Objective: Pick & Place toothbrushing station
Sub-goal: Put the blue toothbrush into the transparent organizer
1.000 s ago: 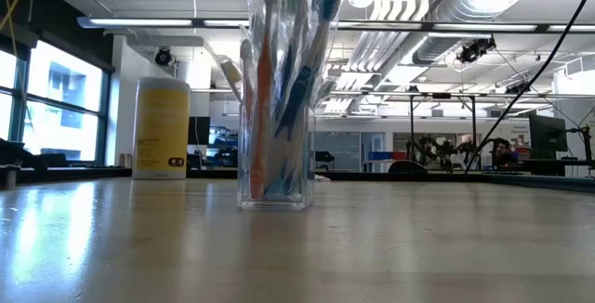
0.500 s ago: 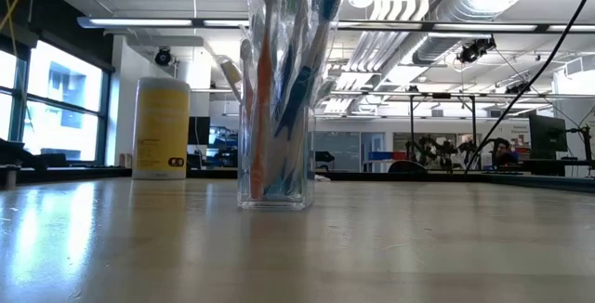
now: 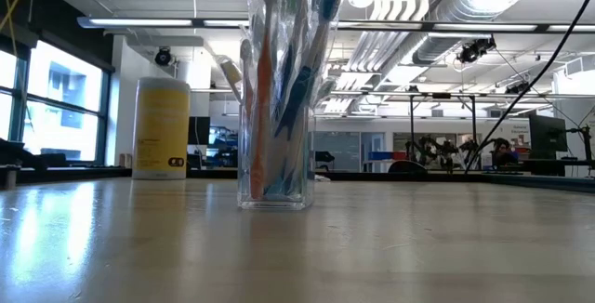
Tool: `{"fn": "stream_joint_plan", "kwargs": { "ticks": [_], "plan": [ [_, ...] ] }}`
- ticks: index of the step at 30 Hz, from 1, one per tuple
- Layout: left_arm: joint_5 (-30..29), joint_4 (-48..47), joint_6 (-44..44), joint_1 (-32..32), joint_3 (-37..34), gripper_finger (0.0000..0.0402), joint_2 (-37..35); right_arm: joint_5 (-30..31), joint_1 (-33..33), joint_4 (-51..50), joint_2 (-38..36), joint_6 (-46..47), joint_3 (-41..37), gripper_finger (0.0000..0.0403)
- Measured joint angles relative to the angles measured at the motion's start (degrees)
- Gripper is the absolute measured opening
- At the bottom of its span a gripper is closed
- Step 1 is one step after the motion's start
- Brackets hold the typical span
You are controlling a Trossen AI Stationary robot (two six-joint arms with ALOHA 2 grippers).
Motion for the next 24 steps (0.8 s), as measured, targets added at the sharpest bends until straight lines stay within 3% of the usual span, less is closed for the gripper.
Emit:
{"fn": "stream_joint_plan", "kwargs": {
  "ticks": [7,13,21,24],
  "plan": [
    [-5.9,-0.2,-8.1,-3.0,0.0,0.0007,-0.1,-1.8,-0.1,1.1,-0.6,0.0,0.0,0.0163],
    [-9.3,0.3,-24.7,-5.7,-0.1,0.0007,-0.5,-4.6,0.3,1.0,-3.6,-7.7,0.0,0.0243],
    [-9.9,-0.9,-57.9,-6.6,-0.1,0.0007,-9.5,-4.0,1.4,-6.1,-9.4,-14.1,0.0,0.0261],
    [-4.7,-5.0,-74.6,-5.0,0.0,0.0007,-14.4,-4.2,2.1,-7.5,-9.5,-18.7,0.0,0.0257]
  ]
}}
